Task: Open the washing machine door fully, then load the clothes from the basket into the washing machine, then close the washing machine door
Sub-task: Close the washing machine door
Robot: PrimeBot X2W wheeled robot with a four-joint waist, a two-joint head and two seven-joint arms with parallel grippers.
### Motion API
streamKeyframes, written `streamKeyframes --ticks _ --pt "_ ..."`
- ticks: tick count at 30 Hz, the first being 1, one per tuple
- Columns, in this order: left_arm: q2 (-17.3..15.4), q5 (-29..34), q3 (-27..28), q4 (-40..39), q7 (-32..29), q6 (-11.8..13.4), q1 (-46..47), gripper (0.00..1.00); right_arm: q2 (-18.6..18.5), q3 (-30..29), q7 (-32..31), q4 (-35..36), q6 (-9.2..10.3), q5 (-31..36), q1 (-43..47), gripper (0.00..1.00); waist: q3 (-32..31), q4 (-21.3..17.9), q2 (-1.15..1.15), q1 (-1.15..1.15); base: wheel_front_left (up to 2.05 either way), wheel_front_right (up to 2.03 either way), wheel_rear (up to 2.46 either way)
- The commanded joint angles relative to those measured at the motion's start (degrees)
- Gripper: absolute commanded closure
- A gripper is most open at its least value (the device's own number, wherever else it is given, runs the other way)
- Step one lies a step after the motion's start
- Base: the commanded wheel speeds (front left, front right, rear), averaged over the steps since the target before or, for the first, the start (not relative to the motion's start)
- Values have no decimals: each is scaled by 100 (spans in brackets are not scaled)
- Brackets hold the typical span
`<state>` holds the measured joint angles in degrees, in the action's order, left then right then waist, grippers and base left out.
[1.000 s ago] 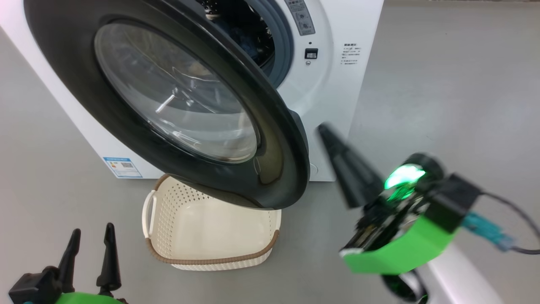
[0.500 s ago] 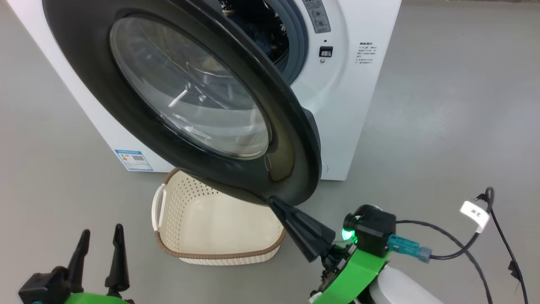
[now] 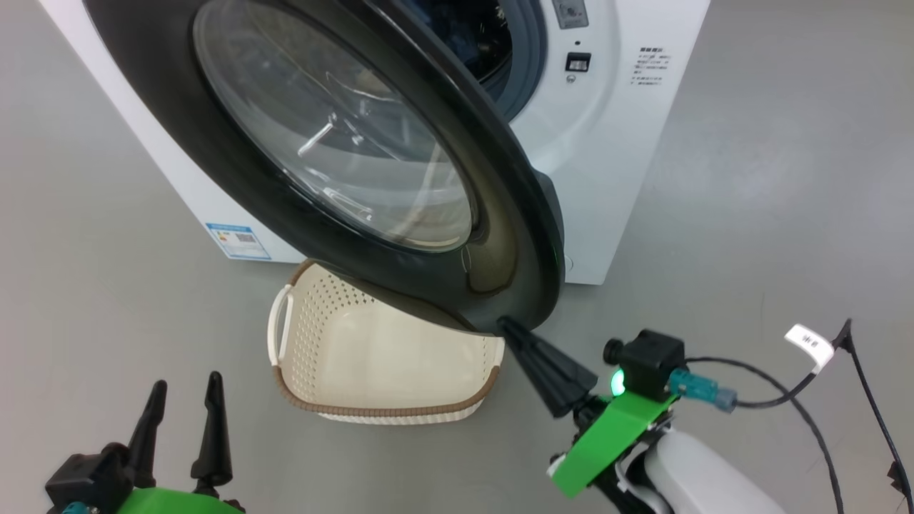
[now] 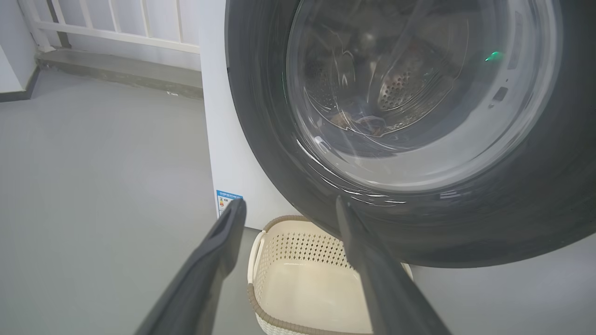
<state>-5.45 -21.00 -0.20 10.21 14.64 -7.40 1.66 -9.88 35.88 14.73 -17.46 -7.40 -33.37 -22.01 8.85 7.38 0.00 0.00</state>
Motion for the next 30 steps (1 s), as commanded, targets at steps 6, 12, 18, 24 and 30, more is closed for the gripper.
streamKeyframes --ticks 6,12,18,24,30 --pt "-40 -53 155 -187 36 -9 322 0 232 -309 27 -154 -9 -21 -456 100 237 102 0 0 0 0 0" --pt "-11 -61 94 -210 36 -9 461 0 231 -633 27 -219 -9 35 -722 100 401 194 0 0 0 0 0" --pt "26 -66 66 -262 36 -9 532 0 198 -1043 27 -179 -9 96 -897 100 531 264 0 0 0 0 0" --pt "56 -50 -60 -330 36 -9 686 0 133 -1408 27 -210 -9 123 -1135 100 703 380 0 0 0 0 0" --pt "102 -52 -192 -419 36 -9 886 0 33 -1769 27 -327 -9 147 -1579 100 1001 533 0 0 0 0 0"
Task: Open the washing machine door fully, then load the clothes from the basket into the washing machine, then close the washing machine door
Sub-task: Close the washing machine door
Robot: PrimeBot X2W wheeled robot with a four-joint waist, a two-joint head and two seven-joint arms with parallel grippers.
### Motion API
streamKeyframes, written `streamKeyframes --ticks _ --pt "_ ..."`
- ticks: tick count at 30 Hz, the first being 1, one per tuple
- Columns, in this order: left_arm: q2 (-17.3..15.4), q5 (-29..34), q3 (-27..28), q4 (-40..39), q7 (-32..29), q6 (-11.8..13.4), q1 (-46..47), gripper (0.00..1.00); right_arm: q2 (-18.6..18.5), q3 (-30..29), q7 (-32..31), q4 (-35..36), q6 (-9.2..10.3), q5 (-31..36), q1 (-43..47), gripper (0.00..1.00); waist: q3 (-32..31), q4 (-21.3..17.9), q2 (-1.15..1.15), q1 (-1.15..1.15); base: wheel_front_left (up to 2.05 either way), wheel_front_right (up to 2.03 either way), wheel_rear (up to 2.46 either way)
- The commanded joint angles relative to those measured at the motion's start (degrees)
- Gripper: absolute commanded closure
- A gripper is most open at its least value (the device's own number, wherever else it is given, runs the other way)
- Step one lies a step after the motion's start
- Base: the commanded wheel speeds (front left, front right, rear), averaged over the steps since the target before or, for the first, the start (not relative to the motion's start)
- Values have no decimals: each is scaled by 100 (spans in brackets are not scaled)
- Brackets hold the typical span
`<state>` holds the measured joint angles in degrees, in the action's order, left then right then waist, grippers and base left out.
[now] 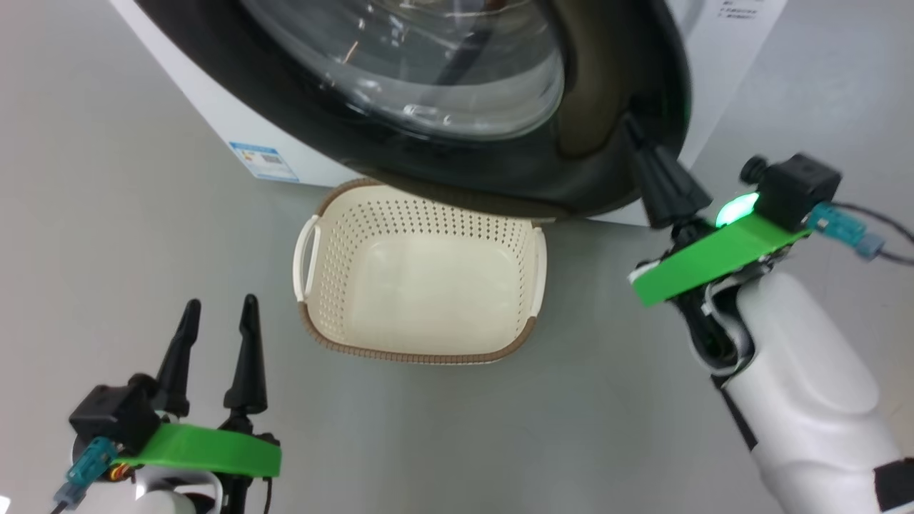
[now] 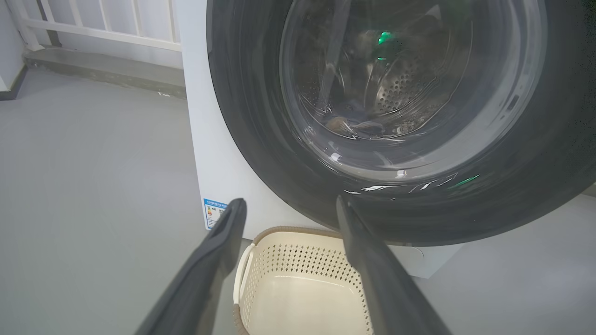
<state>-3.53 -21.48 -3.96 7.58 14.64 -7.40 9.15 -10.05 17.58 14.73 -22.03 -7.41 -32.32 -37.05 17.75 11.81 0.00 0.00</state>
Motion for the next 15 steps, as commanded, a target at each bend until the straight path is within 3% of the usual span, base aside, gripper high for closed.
streamKeyframes --ticks 1,15 --pt "-81 -8 157 -161 36 -9 169 0 29 -2 27 105 -8 40 -157 100 160 123 0 0 0 0 0" --pt "23 -104 -145 -268 36 -9 543 0 -191 -568 27 -325 -8 123 -1217 100 693 537 0 0 0 0 0"
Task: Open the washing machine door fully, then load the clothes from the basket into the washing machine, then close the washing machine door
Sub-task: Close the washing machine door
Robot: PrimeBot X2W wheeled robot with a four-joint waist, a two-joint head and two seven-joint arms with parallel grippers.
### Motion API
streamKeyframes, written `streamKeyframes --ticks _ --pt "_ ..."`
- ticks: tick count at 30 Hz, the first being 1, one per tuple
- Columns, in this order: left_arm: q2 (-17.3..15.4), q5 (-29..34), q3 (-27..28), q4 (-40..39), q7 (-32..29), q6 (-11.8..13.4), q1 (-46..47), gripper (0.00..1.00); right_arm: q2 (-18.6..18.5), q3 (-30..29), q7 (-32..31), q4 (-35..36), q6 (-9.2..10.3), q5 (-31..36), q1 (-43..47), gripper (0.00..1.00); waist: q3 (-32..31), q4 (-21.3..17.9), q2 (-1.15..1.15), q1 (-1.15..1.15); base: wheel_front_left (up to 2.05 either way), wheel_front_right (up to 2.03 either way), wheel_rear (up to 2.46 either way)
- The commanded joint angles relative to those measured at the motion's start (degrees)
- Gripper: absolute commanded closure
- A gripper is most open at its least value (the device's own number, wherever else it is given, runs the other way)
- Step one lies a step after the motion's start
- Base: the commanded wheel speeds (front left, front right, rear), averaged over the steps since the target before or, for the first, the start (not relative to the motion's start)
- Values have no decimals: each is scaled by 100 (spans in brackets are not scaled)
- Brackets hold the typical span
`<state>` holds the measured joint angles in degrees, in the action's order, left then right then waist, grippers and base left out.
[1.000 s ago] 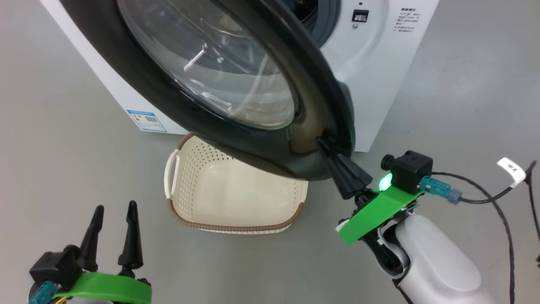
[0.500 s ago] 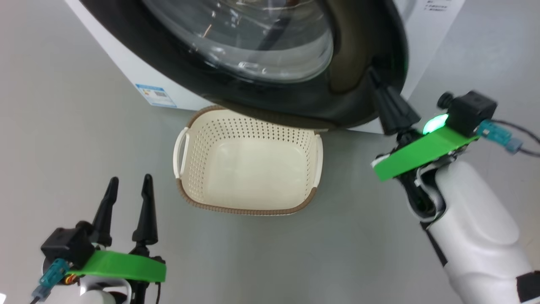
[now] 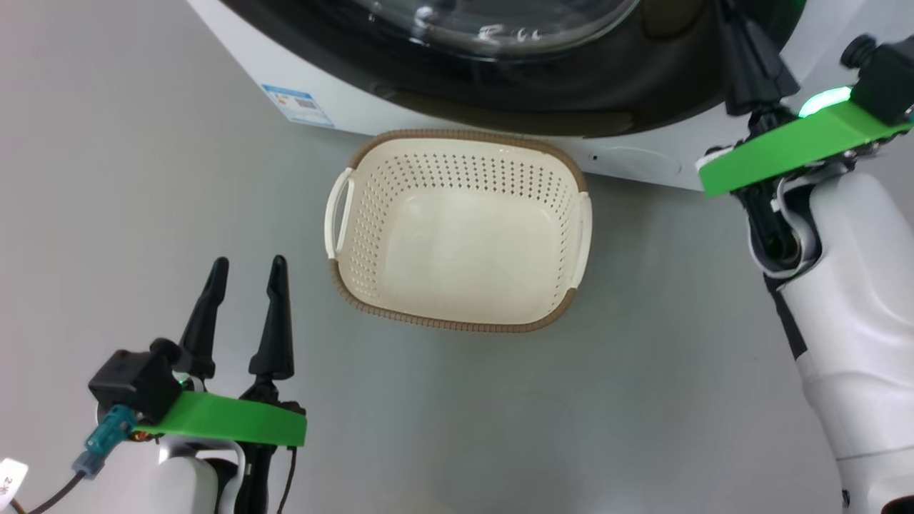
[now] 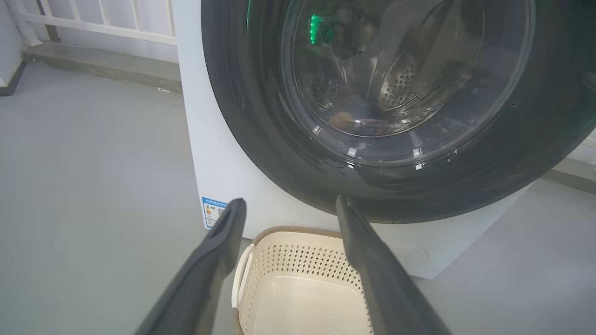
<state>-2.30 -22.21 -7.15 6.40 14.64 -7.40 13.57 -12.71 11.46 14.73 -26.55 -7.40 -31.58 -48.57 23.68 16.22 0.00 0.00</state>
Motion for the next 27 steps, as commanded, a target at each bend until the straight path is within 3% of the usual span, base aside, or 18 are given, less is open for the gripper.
streamKeyframes --ticks 1,14,24,25,27 --pt "-95 -33 163 -161 36 -9 118 0 71 9 27 113 -9 61 -122 100 130 111 0 0 0 0 0" --pt "-67 -67 26 -197 36 -9 364 0 106 -444 27 -68 -9 216 -769 100 410 188 0 0 0 0 0" --pt "-64 -52 80 -28 36 -9 287 0 168 144 27 -20 -9 178 -234 100 157 34 0 0 0 0 0" --pt "-70 -51 96 2 36 -9 274 0 169 222 27 -20 -9 171 -153 90 113 9 0 0 0 0 0" --pt "-92 -50 128 60 36 -9 243 0 181 330 27 -5 -9 135 16 62 24 -45 0 0 0 0 0"
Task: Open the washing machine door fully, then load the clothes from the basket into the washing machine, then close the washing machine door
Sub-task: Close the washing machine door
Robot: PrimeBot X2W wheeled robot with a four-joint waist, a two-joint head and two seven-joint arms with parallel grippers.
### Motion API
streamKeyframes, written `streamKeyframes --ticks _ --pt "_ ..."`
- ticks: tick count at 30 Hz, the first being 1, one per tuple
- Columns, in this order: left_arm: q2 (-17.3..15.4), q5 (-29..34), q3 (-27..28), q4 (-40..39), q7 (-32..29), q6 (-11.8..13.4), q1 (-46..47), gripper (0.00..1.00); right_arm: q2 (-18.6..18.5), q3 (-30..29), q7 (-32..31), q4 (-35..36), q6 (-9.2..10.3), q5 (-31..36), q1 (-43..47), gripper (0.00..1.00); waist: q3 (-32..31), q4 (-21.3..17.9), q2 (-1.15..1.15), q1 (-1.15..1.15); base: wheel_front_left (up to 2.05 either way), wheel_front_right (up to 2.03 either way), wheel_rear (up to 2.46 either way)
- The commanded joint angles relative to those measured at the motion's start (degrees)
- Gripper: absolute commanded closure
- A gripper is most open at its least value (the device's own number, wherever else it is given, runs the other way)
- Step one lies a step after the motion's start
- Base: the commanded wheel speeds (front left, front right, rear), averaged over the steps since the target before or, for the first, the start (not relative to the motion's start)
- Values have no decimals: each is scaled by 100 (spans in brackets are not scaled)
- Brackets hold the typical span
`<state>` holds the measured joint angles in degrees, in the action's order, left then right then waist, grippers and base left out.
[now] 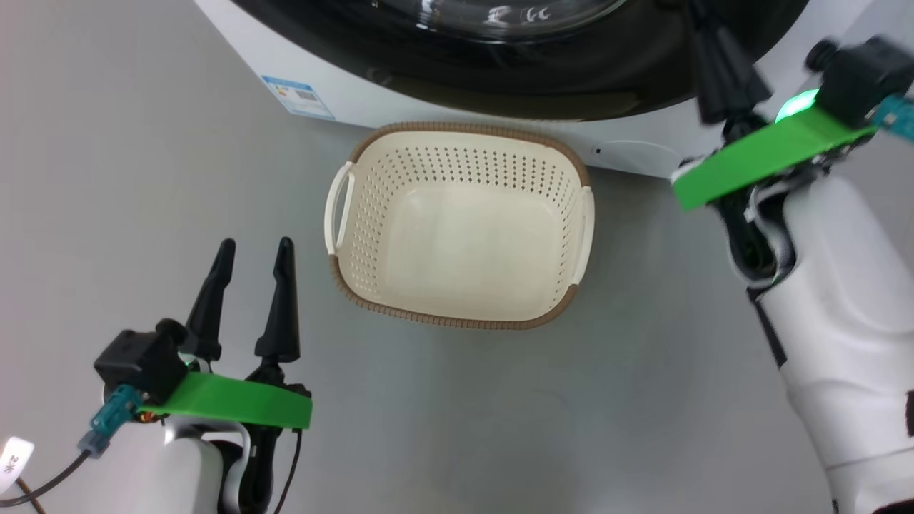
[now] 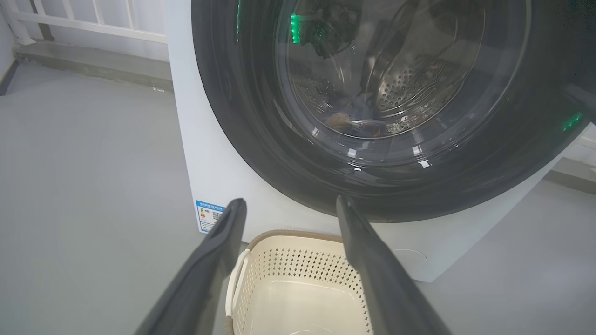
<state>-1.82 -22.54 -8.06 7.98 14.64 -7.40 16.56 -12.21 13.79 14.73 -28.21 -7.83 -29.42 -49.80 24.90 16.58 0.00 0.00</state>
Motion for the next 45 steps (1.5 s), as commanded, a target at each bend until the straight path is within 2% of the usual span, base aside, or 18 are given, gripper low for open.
streamKeyframes --ticks 1,2,15,35,45 --pt "-155 -15 238 -69 36 -9 -75 0 137 143 27 168 34 -93 223 29 -147 -112 0 0 0 0 0" --pt "-170 -13 261 -41 36 -9 -94 0 143 179 27 180 34 -102 309 0 -195 -144 0 0 0 0 0" --pt "-454 -47 418 283 36 -9 -334 0 -8 345 27 331 34 -182 1456 0 -847 -605 0 0 0 0 0" --pt "-704 -111 617 411 36 -9 -752 0 -178 -100 27 595 34 -146 3071 0 -1521 -1379 0 0 0 0 0" --pt "-789 -92 574 424 36 -9 -866 0 -208 -342 27 630 34 -80 3563 0 -1641 -1592 0 0 0 0 0"
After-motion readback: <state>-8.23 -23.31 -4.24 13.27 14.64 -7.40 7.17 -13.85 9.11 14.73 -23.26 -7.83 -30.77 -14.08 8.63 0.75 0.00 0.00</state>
